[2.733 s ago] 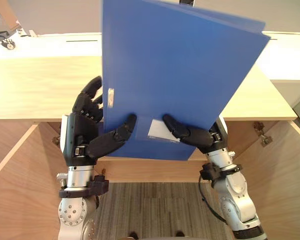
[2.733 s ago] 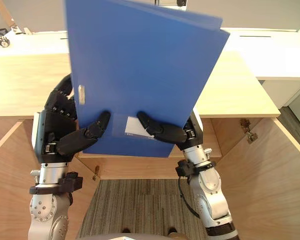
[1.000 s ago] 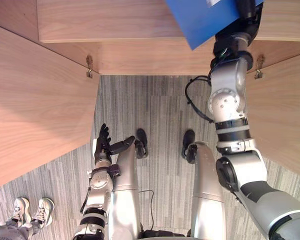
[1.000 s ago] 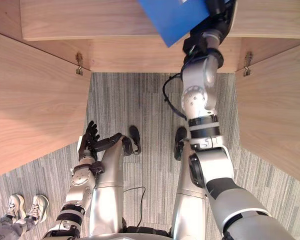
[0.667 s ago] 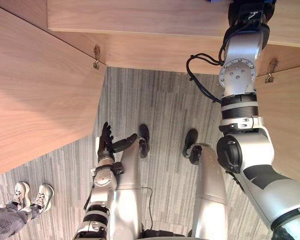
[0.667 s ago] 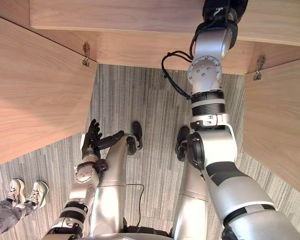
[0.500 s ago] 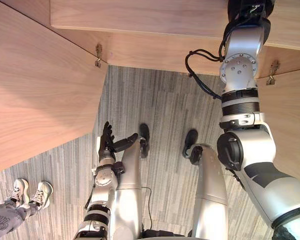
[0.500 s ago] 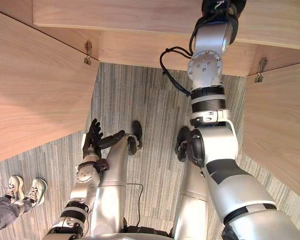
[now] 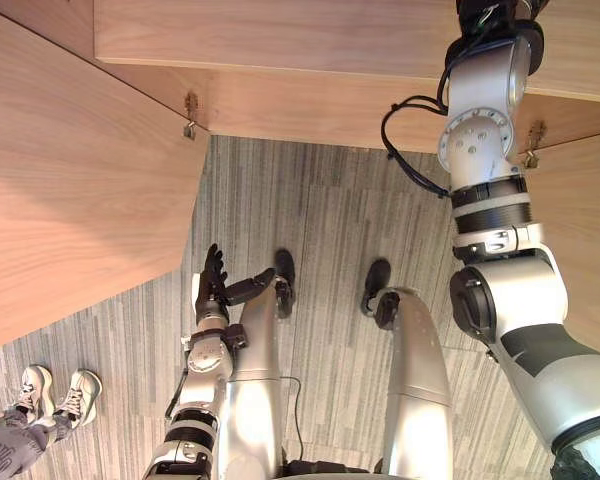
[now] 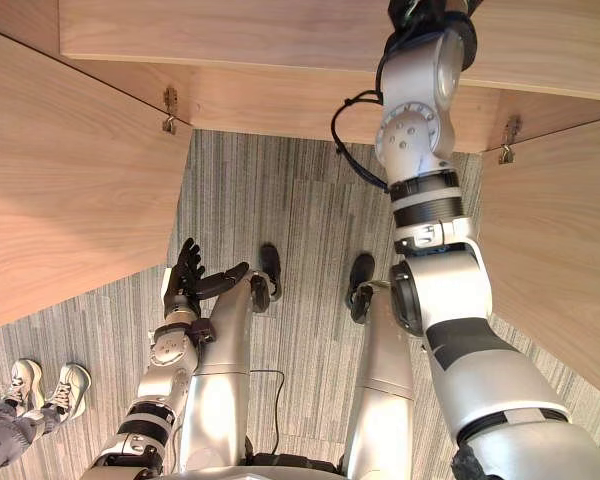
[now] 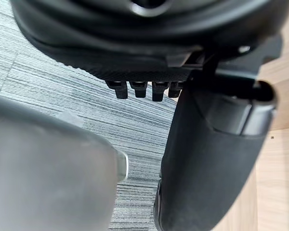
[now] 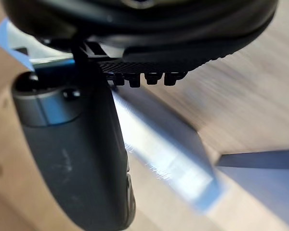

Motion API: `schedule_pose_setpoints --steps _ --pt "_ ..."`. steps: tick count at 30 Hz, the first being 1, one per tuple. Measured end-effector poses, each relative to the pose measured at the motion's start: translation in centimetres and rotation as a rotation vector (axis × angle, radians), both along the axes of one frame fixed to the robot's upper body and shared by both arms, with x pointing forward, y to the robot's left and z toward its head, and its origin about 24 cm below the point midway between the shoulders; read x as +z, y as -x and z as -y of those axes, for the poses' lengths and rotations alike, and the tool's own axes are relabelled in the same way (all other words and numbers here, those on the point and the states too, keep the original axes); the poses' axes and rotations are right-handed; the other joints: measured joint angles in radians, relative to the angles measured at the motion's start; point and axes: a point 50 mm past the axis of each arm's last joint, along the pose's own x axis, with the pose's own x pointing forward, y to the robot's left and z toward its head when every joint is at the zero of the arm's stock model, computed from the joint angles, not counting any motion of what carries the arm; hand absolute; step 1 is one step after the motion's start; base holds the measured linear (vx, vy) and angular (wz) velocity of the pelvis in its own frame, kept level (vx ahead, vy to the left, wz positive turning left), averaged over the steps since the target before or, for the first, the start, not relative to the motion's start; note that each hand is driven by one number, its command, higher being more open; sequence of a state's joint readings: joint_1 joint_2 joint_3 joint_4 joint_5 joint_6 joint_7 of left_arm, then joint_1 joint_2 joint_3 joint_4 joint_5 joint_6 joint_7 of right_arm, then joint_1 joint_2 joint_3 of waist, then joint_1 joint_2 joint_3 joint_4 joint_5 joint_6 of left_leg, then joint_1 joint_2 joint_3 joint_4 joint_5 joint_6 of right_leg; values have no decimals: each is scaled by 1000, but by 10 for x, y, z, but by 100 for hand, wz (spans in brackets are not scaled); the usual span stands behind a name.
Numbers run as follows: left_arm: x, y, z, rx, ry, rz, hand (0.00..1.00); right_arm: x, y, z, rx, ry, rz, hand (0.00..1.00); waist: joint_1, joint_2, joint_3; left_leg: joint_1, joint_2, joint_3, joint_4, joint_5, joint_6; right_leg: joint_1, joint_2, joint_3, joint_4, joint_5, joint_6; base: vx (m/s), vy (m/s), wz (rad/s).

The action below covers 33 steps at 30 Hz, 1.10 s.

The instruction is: Walk over to the cabinet, pick up the folder, carry it to the office cabinet, place the folder inside the office cabinet, then close the office cabinet door

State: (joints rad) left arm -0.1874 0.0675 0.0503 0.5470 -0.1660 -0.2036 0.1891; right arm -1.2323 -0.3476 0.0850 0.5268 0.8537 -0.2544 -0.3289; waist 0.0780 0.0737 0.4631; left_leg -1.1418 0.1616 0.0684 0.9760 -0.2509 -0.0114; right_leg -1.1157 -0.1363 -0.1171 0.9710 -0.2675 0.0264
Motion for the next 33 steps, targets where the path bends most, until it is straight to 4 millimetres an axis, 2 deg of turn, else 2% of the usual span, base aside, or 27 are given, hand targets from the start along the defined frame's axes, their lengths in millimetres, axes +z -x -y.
schedule_pose_setpoints --steps 1,5,6,7,8,10,14,19,24,33 --pt "-2 2 -3 -1 -10 -9 100 -10 -2 -1 -37 145 -6 100 -13 -3 -1 7 1 3 -4 0 0 8 0 1 -6 1 1 0 0 0" --pt "-5 4 -5 -41 -50 -21 100 -36 -5 7 -149 477 -49 100 -24 -11 -6 21 11 17 -22 0 1 15 9 7 -30 14 1 -32 -22 -11" --pt "-6 5 -6 -53 -62 -25 100 -43 -7 10 -206 606 -66 100 -27 -11 -6 22 13 21 -26 2 3 16 11 8 -38 18 1 -26 -18 -8" --pt "-7 5 -6 -59 -66 -27 100 -50 -8 13 -270 737 -85 0 -29 -12 -6 27 13 27 -33 3 5 18 11 10 -44 22 0 -29 -21 -6" --pt "-8 5 -6 -59 -68 -30 100 -52 -9 14 -287 775 -94 0 -29 -12 -6 29 13 28 -36 3 6 20 11 11 -46 23 0 -17 -16 -5" --pt "-14 8 -7 -64 -82 -60 100 -60 -12 15 -396 984 -105 0 -36 -13 -6 56 13 35 -54 3 6 44 11 13 -64 26 1 -6 -10 -2" --pt "-18 10 -8 -68 -88 -78 100 -62 -14 23 -504 1121 -126 0 -34 -24 -13 76 14 39 -73 3 6 68 11 8 -87 27 1 0 0 0" --pt "-19 10 -10 -81 -103 -88 100 -56 -13 35 -575 1207 -127 0 -33 -37 -20 85 16 58 -95 4 8 77 7 6 -111 33 5 0 0 0" --pt "-20 10 -7 -123 -106 -91 100 -66 -16 33 -548 1305 -159 0 -32 -38 -20 110 28 86 -113 5 9 106 4 -2 -132 34 5 -4 -15 2" --pt "-19 9 -3 -145 -108 -84 100 -65 -22 29 -514 1266 -190 0 -24 -38 -20 114 28 94 -130 10 17 105 5 -1 -145 36 5 -30 -34 0"
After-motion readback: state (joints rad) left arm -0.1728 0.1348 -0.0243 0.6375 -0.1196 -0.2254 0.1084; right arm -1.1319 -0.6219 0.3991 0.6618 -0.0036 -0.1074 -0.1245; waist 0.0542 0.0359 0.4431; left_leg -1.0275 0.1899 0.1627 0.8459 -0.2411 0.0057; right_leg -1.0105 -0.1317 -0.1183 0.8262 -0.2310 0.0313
